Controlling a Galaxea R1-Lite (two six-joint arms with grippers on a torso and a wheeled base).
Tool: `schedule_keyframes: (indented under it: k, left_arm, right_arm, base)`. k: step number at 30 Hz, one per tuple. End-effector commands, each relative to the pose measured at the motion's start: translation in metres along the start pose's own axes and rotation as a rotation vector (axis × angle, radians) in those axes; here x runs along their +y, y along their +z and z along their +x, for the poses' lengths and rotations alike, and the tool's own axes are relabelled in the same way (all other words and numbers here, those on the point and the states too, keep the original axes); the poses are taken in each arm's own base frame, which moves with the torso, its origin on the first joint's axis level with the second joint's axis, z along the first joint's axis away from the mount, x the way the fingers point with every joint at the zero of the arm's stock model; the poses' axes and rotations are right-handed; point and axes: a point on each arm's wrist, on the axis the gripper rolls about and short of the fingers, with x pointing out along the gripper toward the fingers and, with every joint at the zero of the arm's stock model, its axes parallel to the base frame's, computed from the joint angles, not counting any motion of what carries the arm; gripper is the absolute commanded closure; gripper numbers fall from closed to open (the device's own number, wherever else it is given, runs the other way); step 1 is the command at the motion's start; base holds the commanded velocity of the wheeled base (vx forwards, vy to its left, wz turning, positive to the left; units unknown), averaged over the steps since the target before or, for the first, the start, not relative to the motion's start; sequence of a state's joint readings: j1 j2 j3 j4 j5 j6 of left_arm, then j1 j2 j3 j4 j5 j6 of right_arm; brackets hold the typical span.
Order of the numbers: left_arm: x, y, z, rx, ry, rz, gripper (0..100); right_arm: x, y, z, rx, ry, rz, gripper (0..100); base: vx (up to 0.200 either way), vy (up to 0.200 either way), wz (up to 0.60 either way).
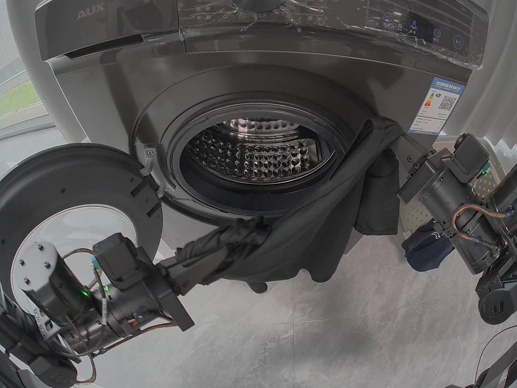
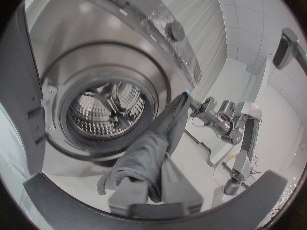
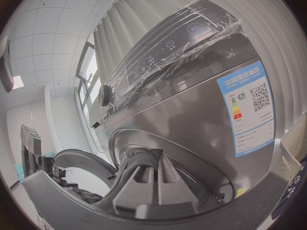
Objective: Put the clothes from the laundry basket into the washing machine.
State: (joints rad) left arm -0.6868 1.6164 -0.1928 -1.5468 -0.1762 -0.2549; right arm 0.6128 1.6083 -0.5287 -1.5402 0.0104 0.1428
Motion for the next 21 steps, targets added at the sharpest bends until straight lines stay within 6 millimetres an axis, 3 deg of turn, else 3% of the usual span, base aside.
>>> schedule_keyframes:
  k: [1,11,15,21]
  left_arm:
    - [0.001,-0.038,0.015,0.161,-0.011,-0.031,0]
    - [-0.006,-0.062,0.025,0.252,-0.033,-0.035,0]
    - [-0.005,-0.064,0.027,0.258,-0.030,-0.035,0]
    - [0.004,-0.061,0.045,0.207,-0.002,-0.029,0]
  right_arm:
    - [0.005,0.000,-0.001,0.003,0.020,0.011,100]
    - [0.006,-0.001,-0.006,0.017,0.034,0.010,100]
    - [0.007,0.002,-0.013,0.027,0.057,0.010,100]
    - [0.008,0.004,-0.018,0.033,0.081,0.011,100]
  base:
    - [0.000,0.000,0.00]
    - [0.000,0.000,0.00]
    - [0.000,0.000,0.00]
    - [0.000,0.000,0.00]
